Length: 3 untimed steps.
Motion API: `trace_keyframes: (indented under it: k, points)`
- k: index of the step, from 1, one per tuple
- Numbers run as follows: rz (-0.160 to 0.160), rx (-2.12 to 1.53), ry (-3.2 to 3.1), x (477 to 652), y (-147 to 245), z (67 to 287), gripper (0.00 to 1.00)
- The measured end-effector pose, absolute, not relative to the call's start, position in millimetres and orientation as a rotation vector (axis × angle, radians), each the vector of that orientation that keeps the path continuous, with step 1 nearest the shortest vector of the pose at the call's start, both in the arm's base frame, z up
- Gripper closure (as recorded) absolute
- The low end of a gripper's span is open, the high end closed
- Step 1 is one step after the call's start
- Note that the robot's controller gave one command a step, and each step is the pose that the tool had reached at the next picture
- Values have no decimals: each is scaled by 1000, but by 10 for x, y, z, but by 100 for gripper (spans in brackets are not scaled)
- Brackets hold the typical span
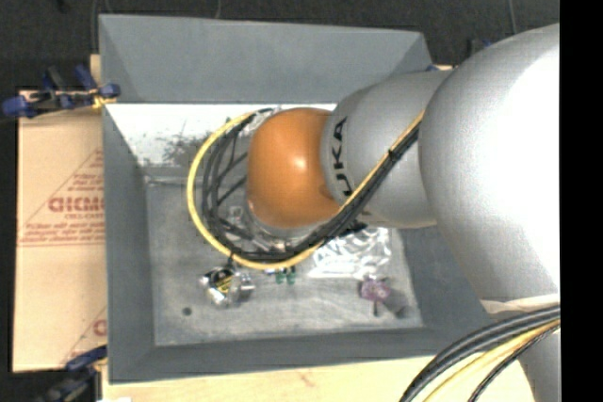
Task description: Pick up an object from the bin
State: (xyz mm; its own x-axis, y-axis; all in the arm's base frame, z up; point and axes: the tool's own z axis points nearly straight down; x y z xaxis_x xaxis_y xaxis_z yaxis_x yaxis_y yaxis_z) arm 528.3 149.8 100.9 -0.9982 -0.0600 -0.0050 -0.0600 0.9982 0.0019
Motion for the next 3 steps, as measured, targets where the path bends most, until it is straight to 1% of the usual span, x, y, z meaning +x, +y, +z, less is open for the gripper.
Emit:
trace_keyframes:
  k: [1,2,3]
  points:
    - [1,-45,3141,5200,1357,1001,0]
    - [2,-201,3129,5226,1331,760,0]
    - [3,-193,3129,5243,1332,780,0]
